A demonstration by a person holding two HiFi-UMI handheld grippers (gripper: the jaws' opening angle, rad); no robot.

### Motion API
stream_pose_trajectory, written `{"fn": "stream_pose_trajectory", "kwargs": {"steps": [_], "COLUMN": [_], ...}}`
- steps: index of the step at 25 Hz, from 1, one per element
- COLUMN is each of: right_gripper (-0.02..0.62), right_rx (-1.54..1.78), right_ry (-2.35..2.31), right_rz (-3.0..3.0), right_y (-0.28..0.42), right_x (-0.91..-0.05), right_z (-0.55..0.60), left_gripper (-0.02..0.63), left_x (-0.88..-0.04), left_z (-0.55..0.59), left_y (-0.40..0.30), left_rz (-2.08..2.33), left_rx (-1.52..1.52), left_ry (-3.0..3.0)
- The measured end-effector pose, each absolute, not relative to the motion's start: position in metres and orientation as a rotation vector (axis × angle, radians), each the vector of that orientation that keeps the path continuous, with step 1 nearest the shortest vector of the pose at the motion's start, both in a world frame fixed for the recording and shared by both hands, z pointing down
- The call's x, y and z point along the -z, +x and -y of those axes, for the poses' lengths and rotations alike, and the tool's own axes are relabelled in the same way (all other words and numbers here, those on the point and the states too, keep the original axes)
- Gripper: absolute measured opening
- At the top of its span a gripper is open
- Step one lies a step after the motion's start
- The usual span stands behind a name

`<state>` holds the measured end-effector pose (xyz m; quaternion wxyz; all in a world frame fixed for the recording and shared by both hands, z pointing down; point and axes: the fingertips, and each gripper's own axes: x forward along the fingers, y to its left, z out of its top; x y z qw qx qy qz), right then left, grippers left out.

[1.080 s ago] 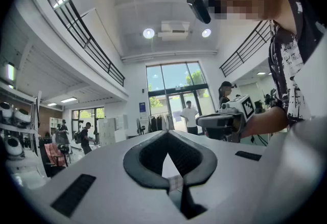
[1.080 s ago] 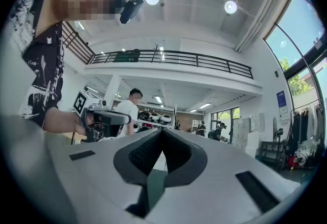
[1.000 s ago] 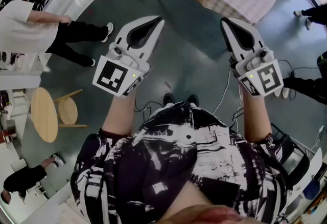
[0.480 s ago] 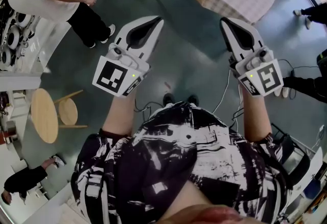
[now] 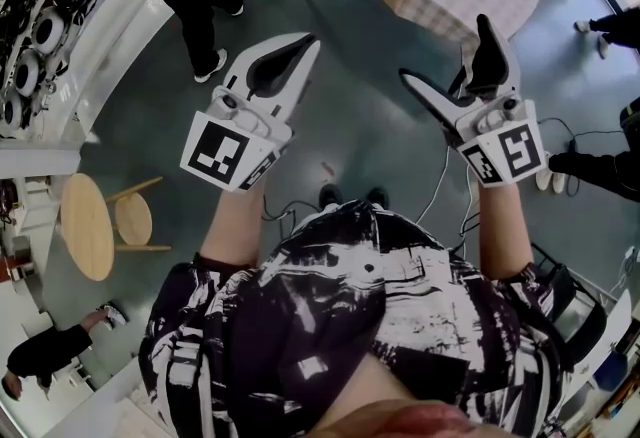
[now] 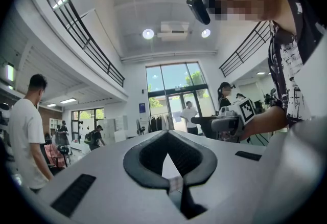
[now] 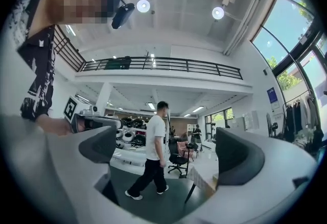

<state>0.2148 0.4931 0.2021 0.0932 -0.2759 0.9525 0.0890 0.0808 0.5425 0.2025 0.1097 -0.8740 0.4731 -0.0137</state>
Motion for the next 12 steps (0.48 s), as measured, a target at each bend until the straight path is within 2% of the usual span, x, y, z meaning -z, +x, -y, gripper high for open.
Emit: {"fn": "stream_pose_trajectory", "kwargs": {"steps": [12], "right_gripper": [0.575], "right_rx": [-0.298], "right_ry": [-0.774], "right_rz": [-2.883], "right_y": [0.2080], "right_x": [-0.2072], "right_z": [-0.5027], "left_gripper": [0.000], "left_x": [-0.2040], "left_z": [-0.5455], "left_y": [0.0746], "left_rz": [-1.404], "left_rx": [0.058], "left_ry": [-2.560]}}
